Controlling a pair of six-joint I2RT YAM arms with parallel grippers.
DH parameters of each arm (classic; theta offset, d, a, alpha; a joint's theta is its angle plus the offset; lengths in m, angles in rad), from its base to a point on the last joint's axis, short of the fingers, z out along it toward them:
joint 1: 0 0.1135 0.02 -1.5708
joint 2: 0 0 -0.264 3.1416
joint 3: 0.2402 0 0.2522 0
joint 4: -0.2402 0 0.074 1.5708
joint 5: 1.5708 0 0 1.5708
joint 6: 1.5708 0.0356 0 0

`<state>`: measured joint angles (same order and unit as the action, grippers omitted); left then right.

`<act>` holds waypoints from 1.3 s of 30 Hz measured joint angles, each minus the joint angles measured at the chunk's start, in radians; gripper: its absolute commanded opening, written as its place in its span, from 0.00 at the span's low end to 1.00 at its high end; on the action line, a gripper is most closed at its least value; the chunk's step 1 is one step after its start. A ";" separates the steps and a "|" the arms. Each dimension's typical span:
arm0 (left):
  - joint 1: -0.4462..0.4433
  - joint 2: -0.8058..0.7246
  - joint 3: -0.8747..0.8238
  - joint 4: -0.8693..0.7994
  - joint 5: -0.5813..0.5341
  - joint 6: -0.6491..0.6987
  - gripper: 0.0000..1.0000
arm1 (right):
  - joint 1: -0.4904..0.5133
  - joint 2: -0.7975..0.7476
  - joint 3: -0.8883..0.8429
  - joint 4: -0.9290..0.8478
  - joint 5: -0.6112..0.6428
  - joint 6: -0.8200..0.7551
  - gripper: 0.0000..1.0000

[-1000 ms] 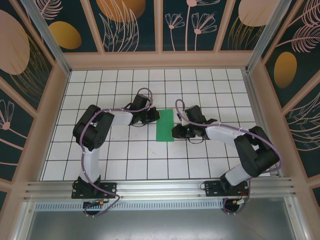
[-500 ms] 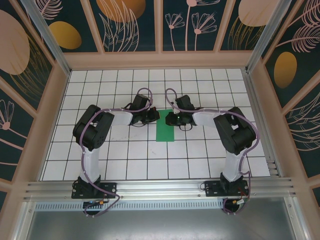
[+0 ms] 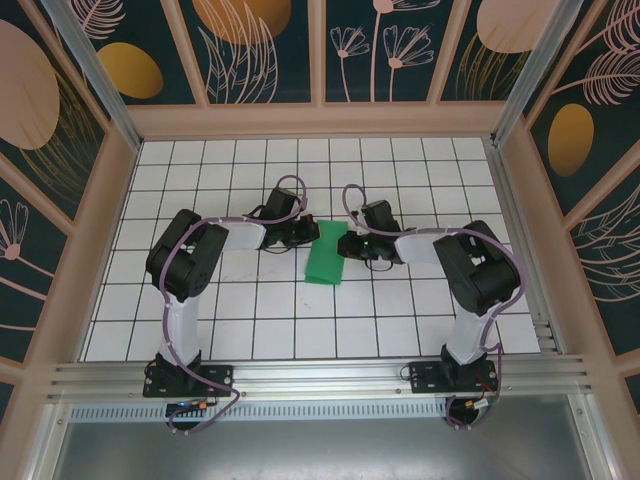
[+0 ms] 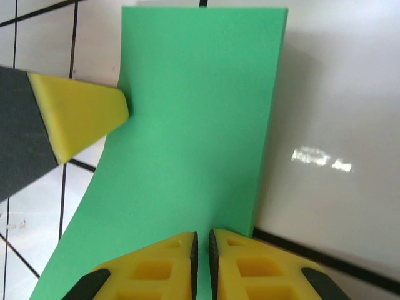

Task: Fold a paper plane with a square sheet of paper (pick it up from the middle)
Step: First fold in half a square sheet of paper at the center of the table.

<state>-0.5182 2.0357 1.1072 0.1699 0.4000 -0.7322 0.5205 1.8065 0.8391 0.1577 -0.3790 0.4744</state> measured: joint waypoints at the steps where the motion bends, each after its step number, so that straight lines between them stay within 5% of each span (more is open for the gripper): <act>1: 0.000 0.000 0.000 -0.001 0.001 0.004 0.01 | 0.004 -0.005 -0.005 -0.004 0.000 0.007 0.16; 28: 0.000 -0.006 0.002 -0.017 0.007 0.024 0.03 | 0.095 0.025 0.052 -0.088 -0.075 0.023 0.17; 39: 0.001 -0.170 -0.162 0.018 0.025 -0.079 0.09 | 0.109 0.032 0.045 -0.053 -0.087 0.063 0.17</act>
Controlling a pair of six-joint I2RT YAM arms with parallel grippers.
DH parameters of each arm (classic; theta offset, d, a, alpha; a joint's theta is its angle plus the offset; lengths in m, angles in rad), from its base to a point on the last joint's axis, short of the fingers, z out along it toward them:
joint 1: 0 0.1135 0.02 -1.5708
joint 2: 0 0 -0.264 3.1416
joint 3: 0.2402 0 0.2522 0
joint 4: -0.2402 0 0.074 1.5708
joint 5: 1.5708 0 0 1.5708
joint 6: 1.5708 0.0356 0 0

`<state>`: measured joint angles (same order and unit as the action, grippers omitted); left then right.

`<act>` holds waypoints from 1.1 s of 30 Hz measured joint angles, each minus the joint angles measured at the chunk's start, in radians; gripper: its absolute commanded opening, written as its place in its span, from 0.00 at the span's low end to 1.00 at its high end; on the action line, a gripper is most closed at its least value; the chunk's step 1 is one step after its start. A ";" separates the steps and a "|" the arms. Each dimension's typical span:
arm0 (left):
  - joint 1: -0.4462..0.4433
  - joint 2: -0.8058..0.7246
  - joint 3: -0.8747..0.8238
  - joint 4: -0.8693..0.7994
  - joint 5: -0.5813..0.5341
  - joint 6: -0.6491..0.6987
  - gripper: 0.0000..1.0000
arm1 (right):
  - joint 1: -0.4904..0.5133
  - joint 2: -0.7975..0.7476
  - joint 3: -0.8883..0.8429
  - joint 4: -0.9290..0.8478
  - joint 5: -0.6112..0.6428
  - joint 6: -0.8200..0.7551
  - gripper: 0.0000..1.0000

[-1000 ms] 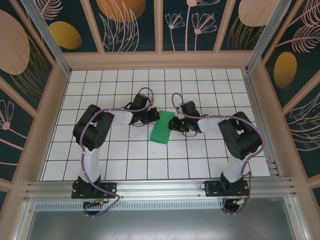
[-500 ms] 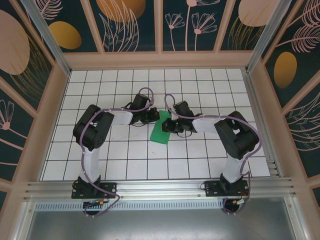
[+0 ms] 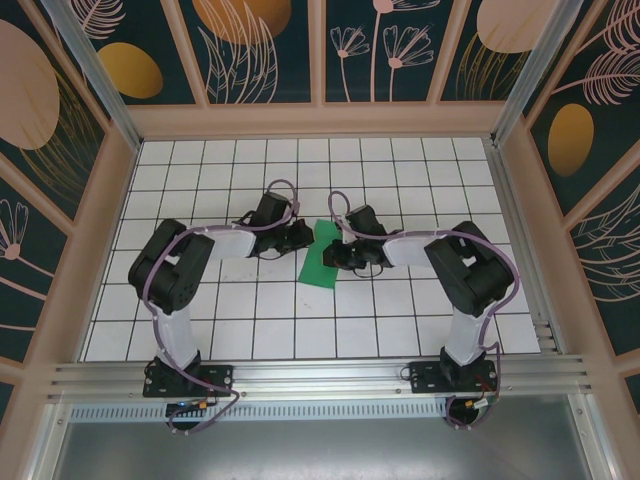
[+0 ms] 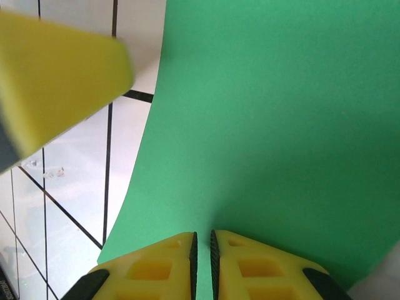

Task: Fold a paper plane with a square sheet of paper (pick it up from the middle)
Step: First fold in half a square sheet of paper at the center of the table.

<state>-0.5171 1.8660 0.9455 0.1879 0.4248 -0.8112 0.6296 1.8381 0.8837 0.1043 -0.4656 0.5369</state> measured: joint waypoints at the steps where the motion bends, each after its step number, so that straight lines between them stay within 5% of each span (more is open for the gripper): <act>1: 0.000 -0.024 -0.029 0.011 0.005 -0.013 0.08 | 0.009 0.005 0.004 0.005 0.000 0.008 0.16; 13: -0.039 -0.185 -0.288 0.047 0.010 -0.127 0.03 | 0.045 0.046 0.026 0.069 -0.034 0.090 0.16; 33: -0.063 -0.164 -0.260 -0.033 -0.010 -0.042 0.01 | -0.039 0.051 0.032 0.055 -0.086 0.014 0.16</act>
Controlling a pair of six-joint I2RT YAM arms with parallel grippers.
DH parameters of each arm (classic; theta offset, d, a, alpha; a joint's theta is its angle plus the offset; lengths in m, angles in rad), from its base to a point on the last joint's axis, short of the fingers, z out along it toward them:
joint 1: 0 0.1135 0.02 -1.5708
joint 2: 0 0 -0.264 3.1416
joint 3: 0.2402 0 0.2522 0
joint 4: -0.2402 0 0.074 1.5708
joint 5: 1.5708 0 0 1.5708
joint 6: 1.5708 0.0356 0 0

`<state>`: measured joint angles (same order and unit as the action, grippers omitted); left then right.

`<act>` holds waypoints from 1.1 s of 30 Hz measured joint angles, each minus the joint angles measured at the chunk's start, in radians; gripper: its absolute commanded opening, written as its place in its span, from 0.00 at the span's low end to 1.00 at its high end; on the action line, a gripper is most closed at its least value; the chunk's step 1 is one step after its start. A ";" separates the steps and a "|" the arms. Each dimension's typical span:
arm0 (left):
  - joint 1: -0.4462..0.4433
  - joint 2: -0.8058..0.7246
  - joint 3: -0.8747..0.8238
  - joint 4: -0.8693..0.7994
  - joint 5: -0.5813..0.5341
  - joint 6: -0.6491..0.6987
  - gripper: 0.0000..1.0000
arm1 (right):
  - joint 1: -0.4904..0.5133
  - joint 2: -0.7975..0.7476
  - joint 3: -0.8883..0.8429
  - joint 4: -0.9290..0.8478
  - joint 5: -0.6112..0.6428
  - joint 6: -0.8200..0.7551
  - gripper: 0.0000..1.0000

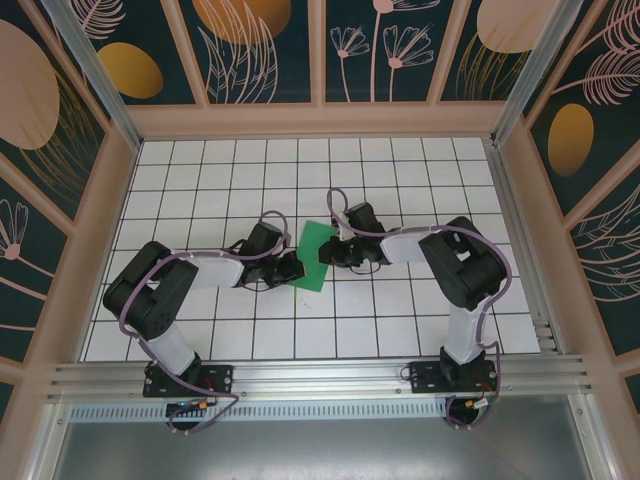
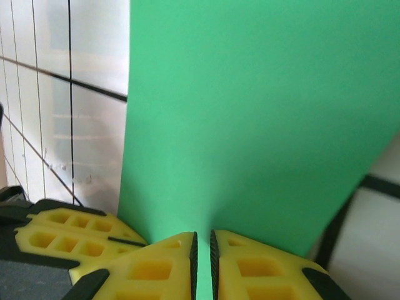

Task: Fold a paper plane with a square sheet of paper (pick it up from the middle)
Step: First fold in half a square sheet of paper at the center of the table.

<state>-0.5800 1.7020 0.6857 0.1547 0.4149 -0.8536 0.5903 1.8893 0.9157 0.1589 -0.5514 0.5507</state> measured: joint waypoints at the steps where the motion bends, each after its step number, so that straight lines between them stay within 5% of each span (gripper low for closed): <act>1: 0.000 0.001 0.003 -0.004 -0.001 0.009 0.01 | -0.011 0.002 0.003 -0.001 0.001 -0.003 0.16; 12: -0.001 0.005 0.016 -0.027 0.000 0.042 0.01 | -0.109 0.027 0.091 -0.044 0.057 -0.054 0.16; 33: -0.001 0.011 0.034 -0.056 -0.003 0.050 0.01 | -0.033 0.063 0.134 -0.115 0.035 -0.135 0.17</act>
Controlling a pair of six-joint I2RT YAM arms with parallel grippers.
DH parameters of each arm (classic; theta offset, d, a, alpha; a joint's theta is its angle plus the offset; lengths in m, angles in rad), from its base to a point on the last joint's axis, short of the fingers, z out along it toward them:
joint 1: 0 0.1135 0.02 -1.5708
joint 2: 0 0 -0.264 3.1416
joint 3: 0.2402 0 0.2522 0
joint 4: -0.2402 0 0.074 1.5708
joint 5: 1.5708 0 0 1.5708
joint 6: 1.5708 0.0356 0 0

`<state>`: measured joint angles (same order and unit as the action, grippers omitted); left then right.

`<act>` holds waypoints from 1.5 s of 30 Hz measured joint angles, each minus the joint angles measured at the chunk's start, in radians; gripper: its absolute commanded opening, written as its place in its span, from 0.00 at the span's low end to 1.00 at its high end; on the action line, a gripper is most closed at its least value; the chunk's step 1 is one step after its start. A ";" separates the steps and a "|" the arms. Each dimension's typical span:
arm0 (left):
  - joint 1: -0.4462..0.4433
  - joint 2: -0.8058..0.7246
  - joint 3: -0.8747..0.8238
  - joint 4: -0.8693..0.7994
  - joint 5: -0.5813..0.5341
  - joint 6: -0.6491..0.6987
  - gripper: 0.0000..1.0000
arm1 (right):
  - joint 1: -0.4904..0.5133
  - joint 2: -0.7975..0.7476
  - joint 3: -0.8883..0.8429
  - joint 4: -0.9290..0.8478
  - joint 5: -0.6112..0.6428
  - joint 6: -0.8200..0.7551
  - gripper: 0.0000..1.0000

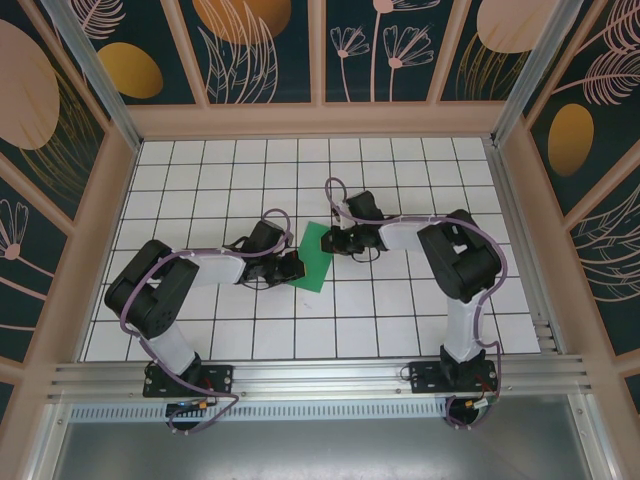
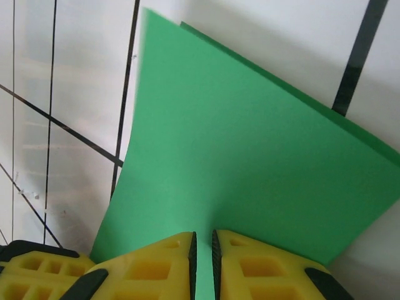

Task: Fold a paper plane with a square sheet of paper (pick it up from the middle)
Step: First fold in half a square sheet of paper at the center of the table.

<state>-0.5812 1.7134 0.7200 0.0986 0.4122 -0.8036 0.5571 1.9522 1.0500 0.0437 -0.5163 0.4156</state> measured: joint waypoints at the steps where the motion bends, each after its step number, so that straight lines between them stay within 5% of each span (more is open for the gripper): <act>1: 0.000 0.000 0.000 -0.002 -0.001 0.000 0.01 | -0.005 0.002 0.002 -0.001 -0.001 -0.003 0.17; 23: -0.001 0.002 0.003 -0.005 -0.003 0.007 0.00 | -0.163 0.043 0.074 -0.021 0.034 -0.026 0.17; 36: -0.005 0.000 0.028 -0.043 -0.017 0.007 0.03 | -0.060 -0.115 0.057 -0.054 0.158 -0.025 0.18; 45: -0.005 0.004 0.033 -0.053 -0.021 0.015 0.03 | -0.027 -0.016 0.058 -0.055 0.102 -0.025 0.17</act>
<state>-0.5858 1.7176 0.7532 0.0456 0.3912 -0.7887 0.5301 1.9366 1.1084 -0.0113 -0.4141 0.3904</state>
